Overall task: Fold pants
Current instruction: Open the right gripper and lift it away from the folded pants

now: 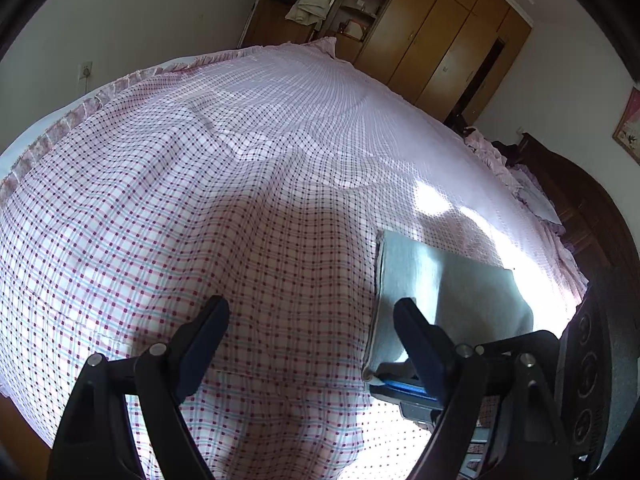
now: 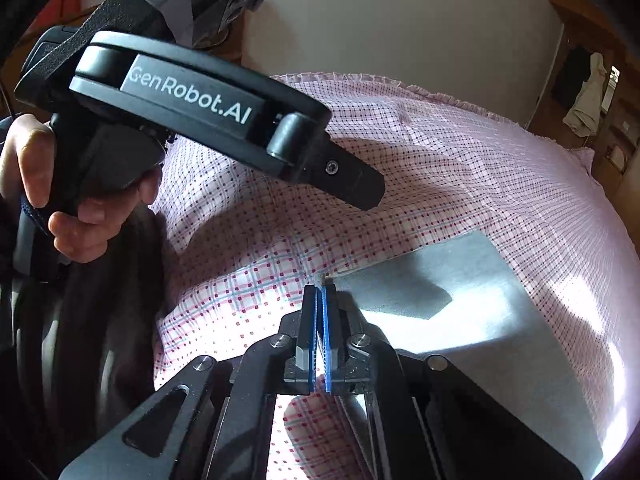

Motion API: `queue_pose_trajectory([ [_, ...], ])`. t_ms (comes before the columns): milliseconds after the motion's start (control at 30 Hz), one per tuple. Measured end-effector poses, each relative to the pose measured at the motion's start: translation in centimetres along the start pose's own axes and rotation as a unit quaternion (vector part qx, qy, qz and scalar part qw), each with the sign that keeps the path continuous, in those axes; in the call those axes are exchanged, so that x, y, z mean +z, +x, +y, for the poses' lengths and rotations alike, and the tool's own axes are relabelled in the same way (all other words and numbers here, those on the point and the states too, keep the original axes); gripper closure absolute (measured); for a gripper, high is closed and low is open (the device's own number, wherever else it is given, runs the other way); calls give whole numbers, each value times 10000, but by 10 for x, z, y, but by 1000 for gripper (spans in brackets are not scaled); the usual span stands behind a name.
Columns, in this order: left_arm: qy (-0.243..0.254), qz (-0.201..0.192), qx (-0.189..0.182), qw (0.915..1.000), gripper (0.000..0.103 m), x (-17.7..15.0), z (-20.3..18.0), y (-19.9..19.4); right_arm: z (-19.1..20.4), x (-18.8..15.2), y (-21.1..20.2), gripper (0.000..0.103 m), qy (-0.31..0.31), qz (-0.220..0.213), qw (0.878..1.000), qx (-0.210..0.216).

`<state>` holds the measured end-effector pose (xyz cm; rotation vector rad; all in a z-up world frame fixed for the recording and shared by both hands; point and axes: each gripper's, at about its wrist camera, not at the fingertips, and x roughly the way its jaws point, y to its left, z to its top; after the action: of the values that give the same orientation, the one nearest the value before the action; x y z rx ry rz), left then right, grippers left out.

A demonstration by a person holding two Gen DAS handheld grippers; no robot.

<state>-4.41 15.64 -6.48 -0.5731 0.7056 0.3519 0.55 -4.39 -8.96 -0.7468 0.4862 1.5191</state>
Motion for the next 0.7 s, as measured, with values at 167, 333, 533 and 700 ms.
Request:
queue_pose_trajectory([
  [167,47,81,6,10000,15,0,-5,4,2,-2,-6,100,70,-124,9999,-34],
  [333,24,8,-111,9999,15,4,-7,5,-4,-21,-57,65,560,-666,9961,-146],
  [533,719,-34,459,9963,15,5,-48,14,-33,-84,-127,64,920,-439,9915,-803],
  [700,1091,-107,462,9929,15,1,-83,26,-37,-142,-159,64,841,105,9886,-1243],
])
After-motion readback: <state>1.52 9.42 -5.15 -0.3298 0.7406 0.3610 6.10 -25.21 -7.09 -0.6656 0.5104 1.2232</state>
